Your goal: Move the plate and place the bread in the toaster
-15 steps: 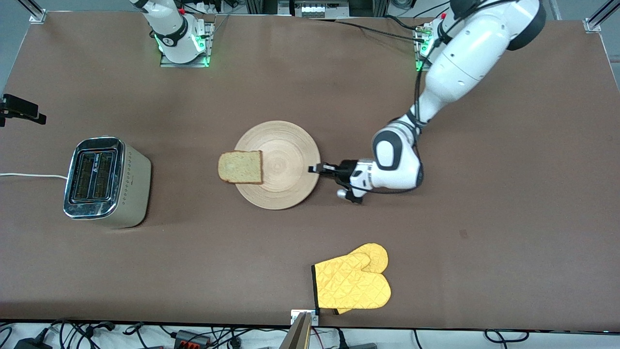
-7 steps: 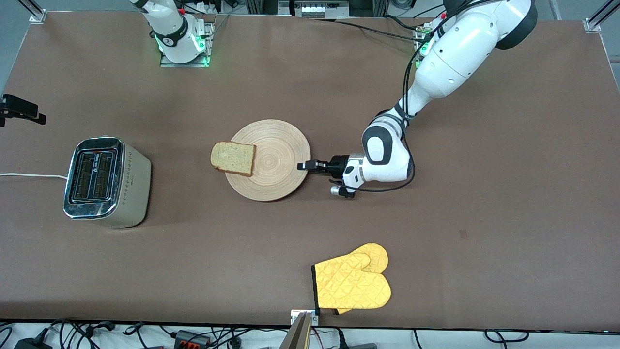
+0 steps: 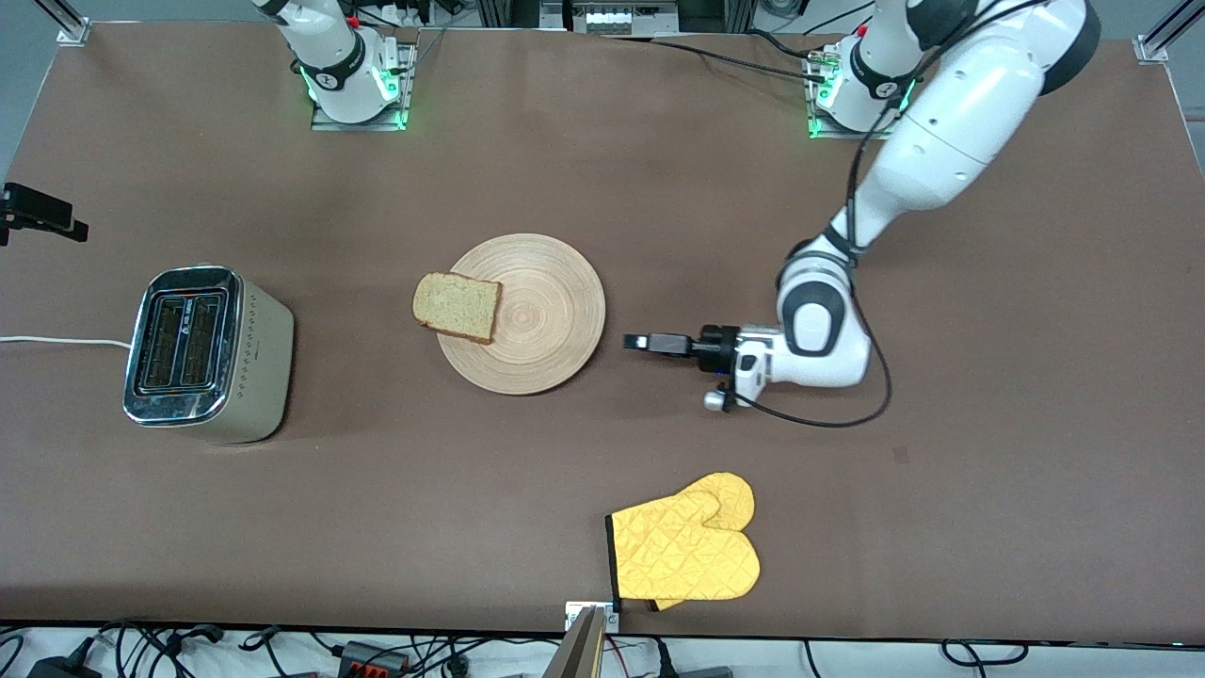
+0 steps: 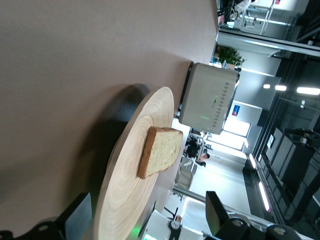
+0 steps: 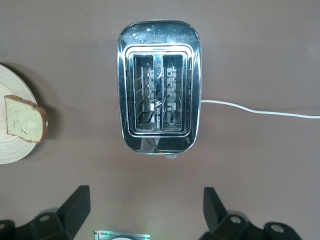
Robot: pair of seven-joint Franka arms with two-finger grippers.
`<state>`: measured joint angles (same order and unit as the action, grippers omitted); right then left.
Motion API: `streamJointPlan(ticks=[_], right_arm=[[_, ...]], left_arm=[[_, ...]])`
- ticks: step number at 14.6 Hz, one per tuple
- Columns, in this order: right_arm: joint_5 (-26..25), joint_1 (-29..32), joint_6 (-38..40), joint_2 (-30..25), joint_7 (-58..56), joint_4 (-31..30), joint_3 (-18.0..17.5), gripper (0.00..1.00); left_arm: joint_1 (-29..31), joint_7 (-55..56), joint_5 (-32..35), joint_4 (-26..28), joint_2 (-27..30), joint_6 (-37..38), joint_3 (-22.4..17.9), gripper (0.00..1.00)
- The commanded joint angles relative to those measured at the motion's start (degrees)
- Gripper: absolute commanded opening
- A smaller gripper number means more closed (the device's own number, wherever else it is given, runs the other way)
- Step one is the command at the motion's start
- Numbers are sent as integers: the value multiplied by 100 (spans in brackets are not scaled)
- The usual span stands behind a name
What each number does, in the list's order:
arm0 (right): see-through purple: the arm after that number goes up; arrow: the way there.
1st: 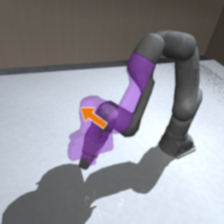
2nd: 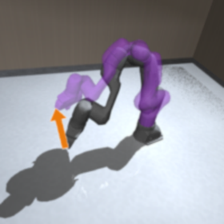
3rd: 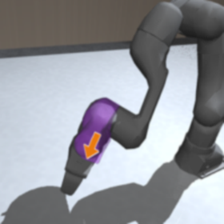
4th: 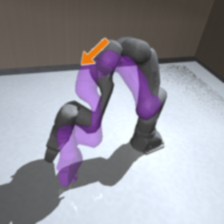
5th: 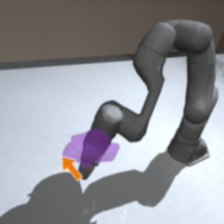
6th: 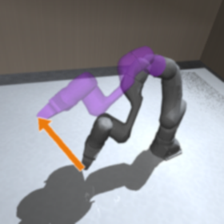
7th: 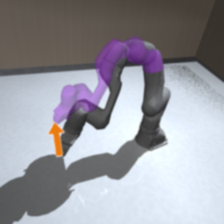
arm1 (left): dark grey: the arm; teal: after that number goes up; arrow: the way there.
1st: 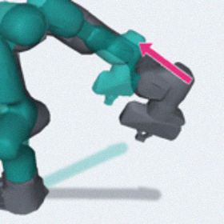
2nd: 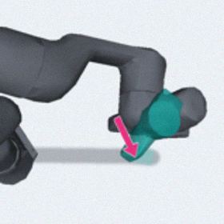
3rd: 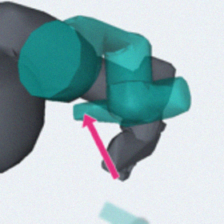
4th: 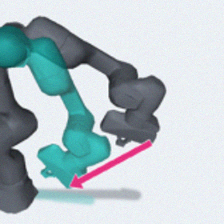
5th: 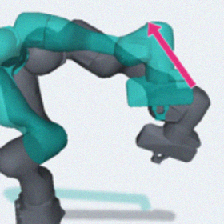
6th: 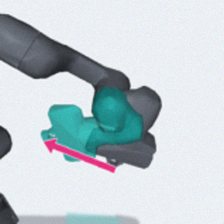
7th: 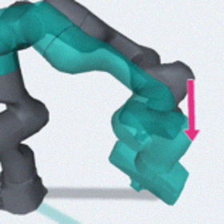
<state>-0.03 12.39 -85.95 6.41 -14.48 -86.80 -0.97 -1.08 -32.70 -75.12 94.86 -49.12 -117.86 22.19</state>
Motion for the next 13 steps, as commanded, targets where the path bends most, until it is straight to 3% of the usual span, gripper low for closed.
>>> streamJointPlan(ticks=[1,5,10,13], right_arm=[[222,61,157,27,6,93,-35,100],[240,61,245,27,-2,93,-35,100],[240,35,429,71,6,85,-52,100],[240,-192,798,63,76,84,-131,100]], left_arm=[[606,141,864,174,298,848,-4,100],[1512,675,3147,94,875,1887,5,100],[1567,2178,6102,-221,2037,3336,66,100],[1312,2382,7744,-283,2459,3884,75,100]])
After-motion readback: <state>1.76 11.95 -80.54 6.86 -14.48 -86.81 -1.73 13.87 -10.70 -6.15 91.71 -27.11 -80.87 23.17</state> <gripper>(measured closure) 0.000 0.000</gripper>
